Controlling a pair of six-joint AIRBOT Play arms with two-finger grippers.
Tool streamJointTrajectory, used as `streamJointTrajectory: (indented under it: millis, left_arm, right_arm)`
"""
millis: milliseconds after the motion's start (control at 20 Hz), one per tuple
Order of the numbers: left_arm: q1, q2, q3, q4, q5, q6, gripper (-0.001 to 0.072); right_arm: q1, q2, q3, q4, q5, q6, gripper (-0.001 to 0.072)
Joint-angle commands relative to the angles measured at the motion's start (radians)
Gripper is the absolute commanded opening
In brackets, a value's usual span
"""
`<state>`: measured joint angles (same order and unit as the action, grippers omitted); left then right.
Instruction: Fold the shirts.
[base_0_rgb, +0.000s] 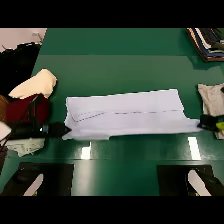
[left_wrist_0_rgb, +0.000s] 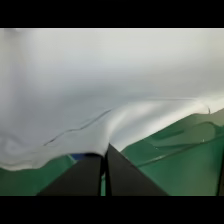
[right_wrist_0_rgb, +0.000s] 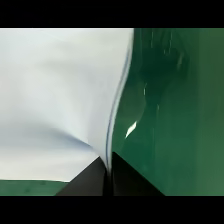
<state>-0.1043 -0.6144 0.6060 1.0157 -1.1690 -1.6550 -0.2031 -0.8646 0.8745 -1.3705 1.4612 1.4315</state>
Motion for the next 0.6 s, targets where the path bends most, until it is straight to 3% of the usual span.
streamJointTrajectory:
  millis: [0, 200, 350, 400, 450, 500, 550]
  left_arm:
    - [0.001, -0.228, 0.113, 0.052, 0.188, 0.071, 0.0032]
    - [0.001, -0.477, 0.265, 0.070, 0.329, 0.093, 0.0033]
    - [0.001, -0.602, 0.349, 0.069, 0.399, 0.121, 0.0035]
    - [0.002, -0.628, 0.375, 0.069, 0.400, 0.120, 0.0161]
    - [0.001, -0.643, 0.399, 0.069, 0.398, 0.118, 0.0501]
    - [0.001, -0.646, 0.416, 0.070, 0.392, 0.119, 0.0633]
    - [0.001, -0.645, 0.438, 0.073, 0.376, 0.119, 0.0610]
  right_arm:
    - [0.082, -0.181, 0.155, 0.018, -0.107, 0.008, 0.0013]
    - [0.136, -0.463, 0.368, 0.021, -0.130, 0.027, 0.0014]
    - [0.118, -0.620, 0.497, 0.169, -0.136, 0.026, 0.0018]
    - [0.104, -0.660, 0.535, 0.232, -0.137, 0.025, 0.0123]
    - [0.086, -0.697, 0.574, 0.288, -0.135, 0.022, 0.0361]
    - [0.066, -0.726, 0.609, 0.336, -0.115, -0.005, 0.0446]
    - [0.044, -0.745, 0.637, 0.362, -0.087, -0.034, 0.0452]
